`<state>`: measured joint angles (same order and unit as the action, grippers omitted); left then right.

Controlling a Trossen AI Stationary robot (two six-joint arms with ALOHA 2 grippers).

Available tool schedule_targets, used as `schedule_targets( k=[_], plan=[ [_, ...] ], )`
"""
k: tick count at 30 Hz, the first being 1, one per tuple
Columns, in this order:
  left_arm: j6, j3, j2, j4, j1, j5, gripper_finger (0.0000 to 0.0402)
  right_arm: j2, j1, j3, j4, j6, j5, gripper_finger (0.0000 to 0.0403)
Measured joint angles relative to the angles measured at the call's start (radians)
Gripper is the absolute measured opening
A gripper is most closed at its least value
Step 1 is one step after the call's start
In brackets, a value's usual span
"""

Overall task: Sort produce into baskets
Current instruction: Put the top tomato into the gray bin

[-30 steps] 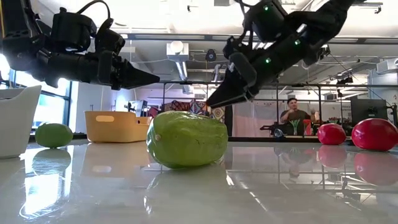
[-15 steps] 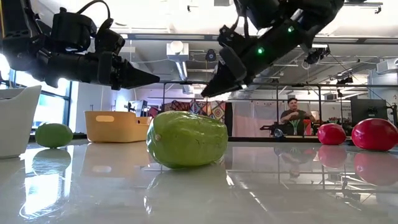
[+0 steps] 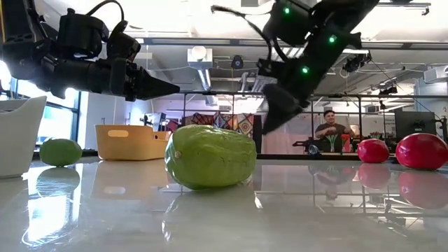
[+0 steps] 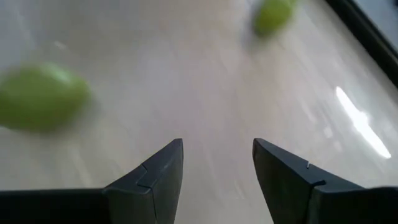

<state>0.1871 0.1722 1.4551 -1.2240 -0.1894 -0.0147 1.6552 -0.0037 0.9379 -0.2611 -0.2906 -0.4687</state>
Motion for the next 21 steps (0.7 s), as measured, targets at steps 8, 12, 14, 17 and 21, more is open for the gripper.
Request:
schedule_targets(
  k=[8, 12, 14, 17, 21],
  plan=[
    [0.000, 0.000, 0.000, 0.000, 0.000, 0.000, 0.0000, -0.078, -0.054, -0.017, -0.284, -0.210, -0.112, 0.0181],
    [-0.002, 0.000, 0.000, 0.001, 0.000, 0.000, 0.0000, -0.151, -0.107, -0.081, -0.305, -0.247, -0.125, 0.0165],
    [-0.002, 0.000, 0.000, 0.001, 0.000, 0.000, 0.0000, -0.195, -0.147, -0.111, -0.312, -0.252, -0.117, 0.0155],
    [-0.002, 0.000, 0.000, 0.001, 0.000, 0.000, 0.0000, -0.254, -0.215, -0.134, -0.350, -0.265, -0.093, 0.0144],
    [-0.002, 0.000, 0.000, 0.000, 0.000, 0.000, 0.0000, -0.313, -0.303, -0.135, -0.439, -0.286, -0.080, 0.0138]
  ],
)
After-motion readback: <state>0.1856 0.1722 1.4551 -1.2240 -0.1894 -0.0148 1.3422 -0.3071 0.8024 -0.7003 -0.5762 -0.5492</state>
